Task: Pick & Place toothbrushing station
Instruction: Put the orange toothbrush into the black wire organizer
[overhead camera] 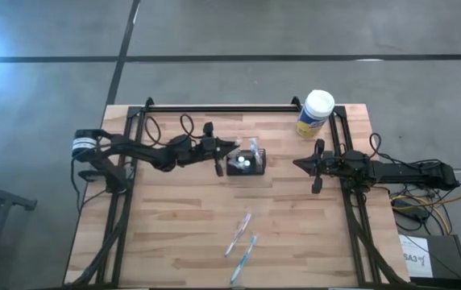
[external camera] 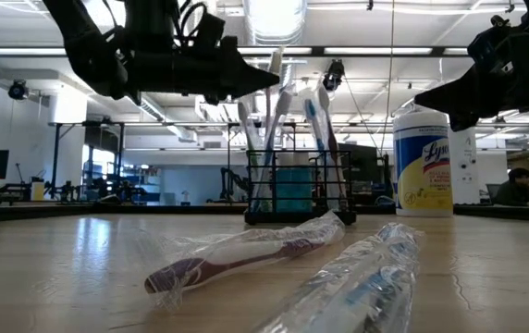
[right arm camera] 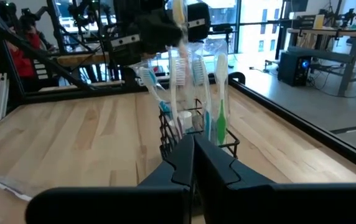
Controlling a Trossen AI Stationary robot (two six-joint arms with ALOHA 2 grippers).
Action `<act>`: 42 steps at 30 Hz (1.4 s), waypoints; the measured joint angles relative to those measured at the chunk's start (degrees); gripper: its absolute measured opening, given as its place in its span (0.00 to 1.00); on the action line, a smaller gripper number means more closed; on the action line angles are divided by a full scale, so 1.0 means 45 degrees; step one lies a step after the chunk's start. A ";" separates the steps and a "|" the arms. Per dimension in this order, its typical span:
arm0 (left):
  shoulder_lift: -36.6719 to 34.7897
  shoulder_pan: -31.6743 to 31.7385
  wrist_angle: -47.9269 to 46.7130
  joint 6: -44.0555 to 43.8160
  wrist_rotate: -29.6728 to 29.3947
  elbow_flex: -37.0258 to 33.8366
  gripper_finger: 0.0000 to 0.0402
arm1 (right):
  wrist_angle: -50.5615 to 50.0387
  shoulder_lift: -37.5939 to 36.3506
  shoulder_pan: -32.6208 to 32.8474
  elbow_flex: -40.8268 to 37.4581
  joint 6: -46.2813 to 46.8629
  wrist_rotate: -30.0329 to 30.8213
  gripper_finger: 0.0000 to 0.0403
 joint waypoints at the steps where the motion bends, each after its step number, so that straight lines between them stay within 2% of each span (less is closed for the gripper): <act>1: 0.0087 0.0000 0.0008 -0.0005 0.0000 0.0000 0.04 | 0.0000 0.0004 -0.0002 0.0000 0.0002 0.0000 0.02; 33: 0.2195 -0.0024 0.0148 -0.0270 -0.0297 -0.0015 0.04 | 0.0015 0.0066 -0.0002 0.0000 0.0100 -0.0044 0.02; 42: 0.1801 -0.0027 -0.0209 -0.1163 -0.0384 -0.0044 0.09 | 0.0015 0.0070 0.0002 0.0000 0.0100 -0.0049 0.02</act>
